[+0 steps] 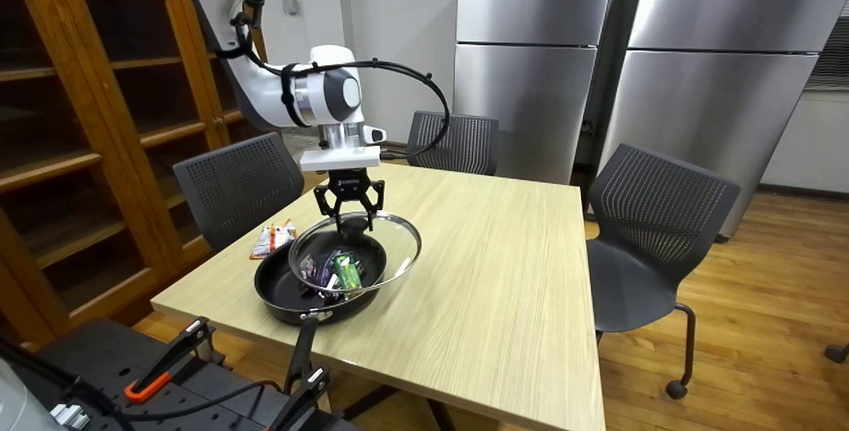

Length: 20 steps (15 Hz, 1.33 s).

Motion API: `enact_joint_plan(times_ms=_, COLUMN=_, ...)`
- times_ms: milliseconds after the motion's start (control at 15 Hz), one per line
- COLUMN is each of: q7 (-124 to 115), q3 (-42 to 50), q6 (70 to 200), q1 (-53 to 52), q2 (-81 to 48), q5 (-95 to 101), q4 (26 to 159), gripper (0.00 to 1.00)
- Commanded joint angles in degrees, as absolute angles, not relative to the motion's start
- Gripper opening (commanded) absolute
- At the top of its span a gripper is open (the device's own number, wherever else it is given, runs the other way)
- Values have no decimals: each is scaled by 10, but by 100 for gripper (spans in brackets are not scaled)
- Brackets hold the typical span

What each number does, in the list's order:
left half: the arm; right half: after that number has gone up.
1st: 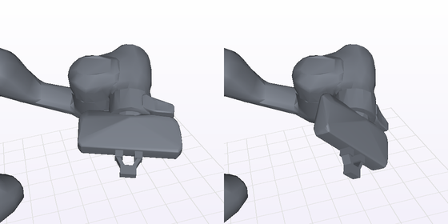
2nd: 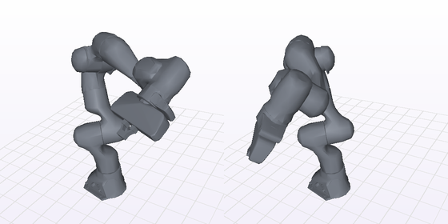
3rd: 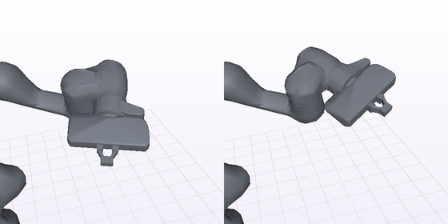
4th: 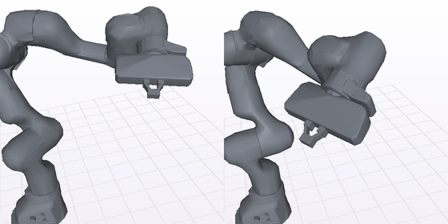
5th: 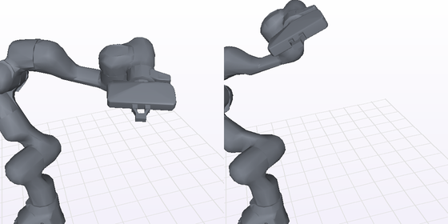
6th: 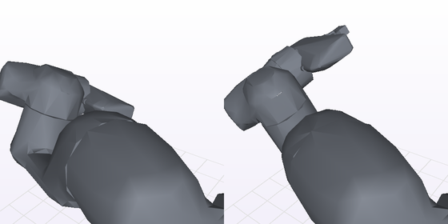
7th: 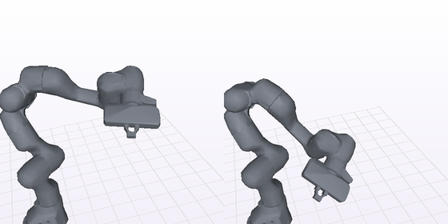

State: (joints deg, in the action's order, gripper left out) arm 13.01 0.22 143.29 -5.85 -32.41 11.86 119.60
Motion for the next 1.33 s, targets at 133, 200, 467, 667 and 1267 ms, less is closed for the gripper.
enact_joint_plan(times_ms=133, q7=101, q3=-11, q6=1414, q1=-87, q2=-300, q5=145, q4=1211, gripper=39)
enact_joint_plan(times_ms=200, q7=100, q3=-12, q6=1414, q1=-91, q2=-301, q5=147, q4=1211, gripper=39)
enact_joint_plan(times_ms=467, q7=90, q3=-18, q6=1415, q1=-109, q2=-309, q5=155, q4=1212, gripper=39)
enact_joint_plan(times_ms=667, q7=87, q3=-21, q6=1414, q1=-119, q2=-317, q5=157, q4=1210, gripper=39)
enact_joint_plan(times_ms=1267, q7=93, q3=-28, q6=1401, q1=-121, q2=-337, q5=151, q4=1194, gripper=39)
